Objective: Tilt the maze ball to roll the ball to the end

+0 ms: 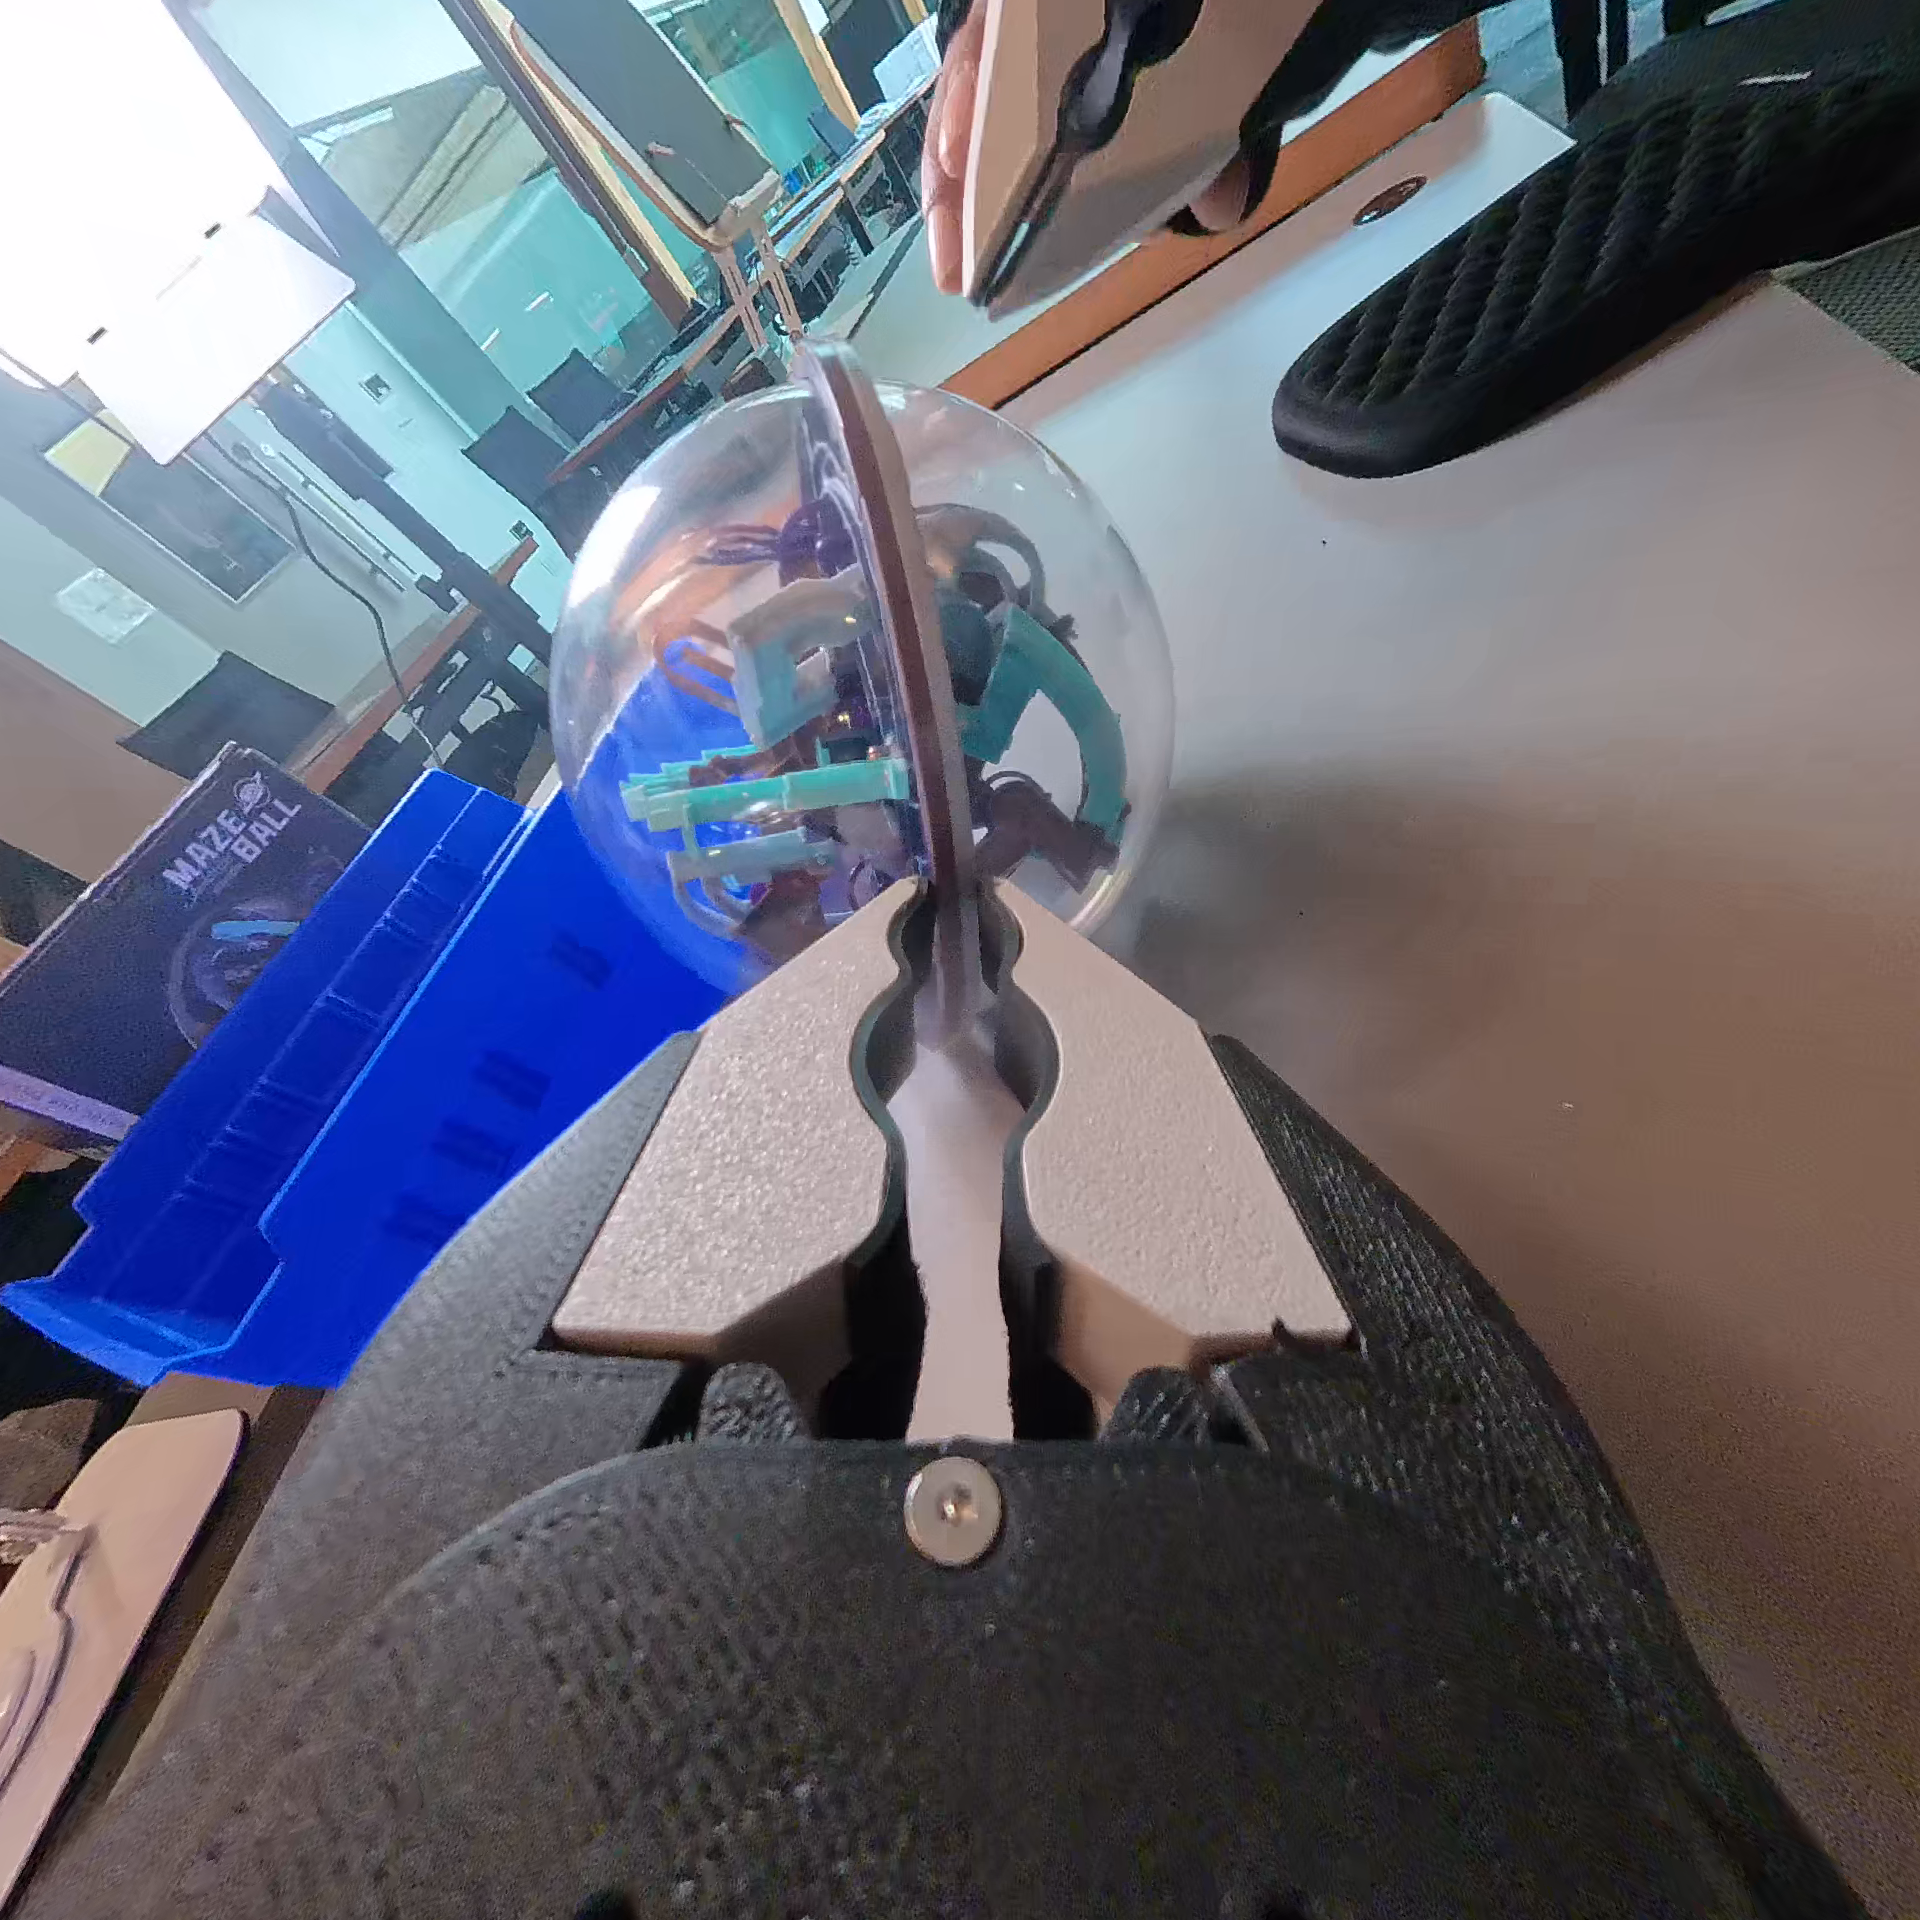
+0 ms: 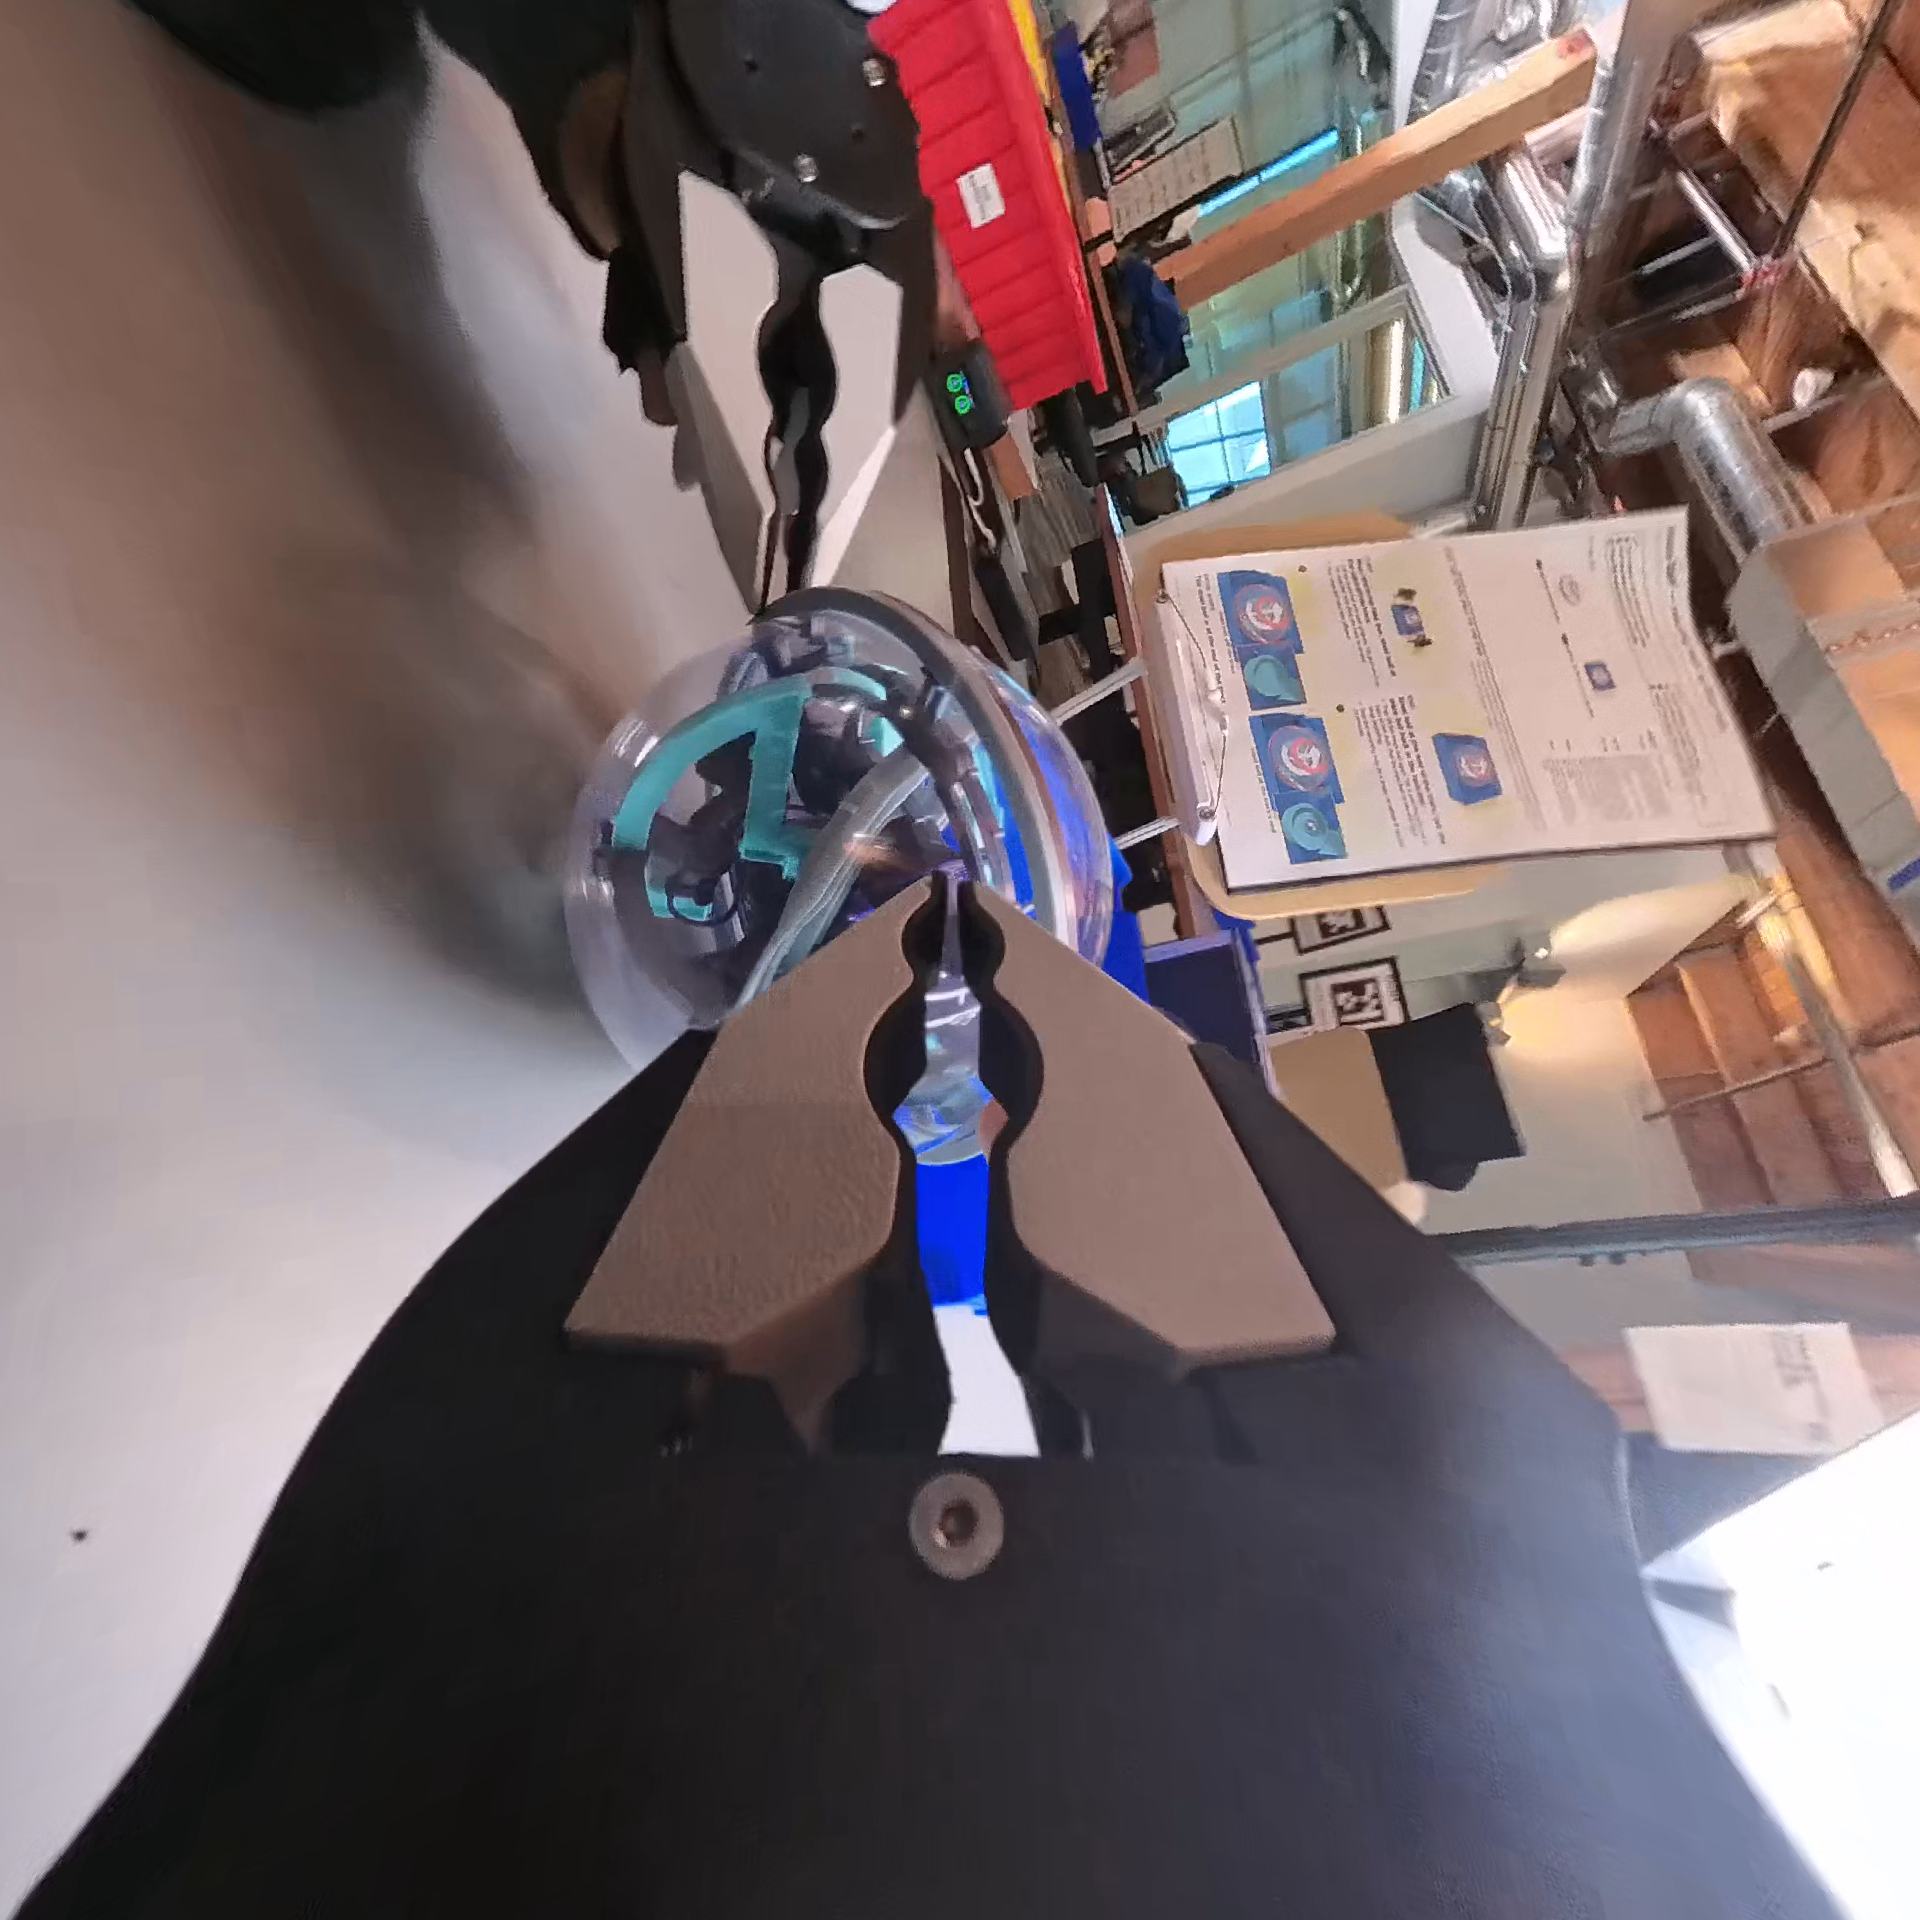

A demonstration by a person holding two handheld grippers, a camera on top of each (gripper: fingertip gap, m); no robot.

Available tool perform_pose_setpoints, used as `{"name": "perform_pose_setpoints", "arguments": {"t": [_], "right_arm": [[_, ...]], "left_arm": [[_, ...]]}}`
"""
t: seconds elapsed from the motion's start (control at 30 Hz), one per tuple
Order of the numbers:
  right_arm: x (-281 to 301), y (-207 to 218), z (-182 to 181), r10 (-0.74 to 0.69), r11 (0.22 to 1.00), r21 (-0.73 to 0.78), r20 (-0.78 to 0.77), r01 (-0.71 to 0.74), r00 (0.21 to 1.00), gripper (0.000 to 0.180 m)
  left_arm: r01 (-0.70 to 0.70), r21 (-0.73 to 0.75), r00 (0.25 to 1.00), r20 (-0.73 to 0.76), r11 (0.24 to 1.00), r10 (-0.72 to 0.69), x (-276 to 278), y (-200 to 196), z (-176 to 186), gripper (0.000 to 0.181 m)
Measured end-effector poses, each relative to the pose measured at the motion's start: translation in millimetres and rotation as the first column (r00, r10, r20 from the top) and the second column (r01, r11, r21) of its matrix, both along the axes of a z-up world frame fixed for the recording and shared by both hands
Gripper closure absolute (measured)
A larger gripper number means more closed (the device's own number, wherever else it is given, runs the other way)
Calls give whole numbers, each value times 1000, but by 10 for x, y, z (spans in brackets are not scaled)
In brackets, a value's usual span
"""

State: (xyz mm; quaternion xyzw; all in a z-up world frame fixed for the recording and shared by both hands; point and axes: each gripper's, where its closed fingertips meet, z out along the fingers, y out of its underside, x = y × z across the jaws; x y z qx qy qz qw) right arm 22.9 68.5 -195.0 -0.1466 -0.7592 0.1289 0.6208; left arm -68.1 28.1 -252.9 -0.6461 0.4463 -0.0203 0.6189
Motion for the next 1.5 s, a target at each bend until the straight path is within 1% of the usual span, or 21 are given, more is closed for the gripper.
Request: {"name": "perform_pose_setpoints", "arguments": {"t": [0.1, 0.17, 0.27, 0.37, 0.5, 0.63, 0.77, 0.87, 0.9, 0.93, 0.97, 1.17, 1.2, 1.27, 1.33, 1.5], "right_arm": [[28, 138, 53, -26, 990, -142, 5, 27, 1000, 169], [47, 275, -1, -49, 964, -259, 44, 59, 998, 160], [60, 443, -132, -55, 898, -429, 102, 94, 993, 145], [45, 531, -208, -21, 825, -558, 132, 92, 991, 133], [2, 552, -201, 63, 739, -672, 138, 47, 988, 134], [-68, 648, -87, 95, 691, -722, 113, 16, 989, 140], [-154, 688, -63, 132, 701, -713, 162, 24, 978, 142], [-155, 598, -104, 187, 729, -684, 231, 22, 955, 155], [-150, 594, -124, 183, 750, -661, 249, 29, 951, 157], [-139, 603, -146, 172, 773, -633, 263, 35, 949, 166], [-116, 600, -174, 169, 792, -609, 280, 39, 945, 168], [7, 525, -266, 112, 892, -452, 278, 27, 954, 171], [29, 500, -292, 105, 906, -423, 277, 23, 955, 172], [63, 461, -342, 90, 930, -367, 268, 16, 959, 172], [85, 436, -356, 79, 947, -320, 239, 2, 968, 173], [112, 317, -345, 64, 989, -143, 164, -40, 984, 174]], "left_arm": [[6, -3, 1000, 4, 1000, -6, 5, -1, 1, 174], [21, -6, 1000, 5, 1000, -21, 29, -17, -5, 174], [25, -13, 1000, 13, 1000, -24, 30, -18, -5, 174], [27, -25, 999, 27, 999, -26, 17, -16, -14, 174], [22, -41, 998, 55, 999, -19, -23, 1, -16, 174], [18, -56, 997, 79, 998, -14, -60, 14, -21, 174], [15, -50, 997, 72, 999, -12, -67, 17, -21, 174], [28, -12, 999, 31, 1000, -27, -8, -18, 0, 174], [34, 0, 999, 21, 999, -34, 16, -34, 17, 174], [41, 10, 999, 8, 999, -42, 36, -53, 28, 174], [45, 23, 999, -3, 999, -45, 51, -66, 39, 174], [66, 56, 998, -1, 996, -66, 88, -110, 96, 174], [78, 64, 997, 14, 995, -79, 94, -124, 118, 171], [103, 63, 992, 62, 993, -107, 102, -146, 152, 154], [77, 37, 993, 86, 996, -80, 37, -93, 124, 142], [13, 9, 997, 71, 1000, -14, -101, 60, 5, 137]]}}
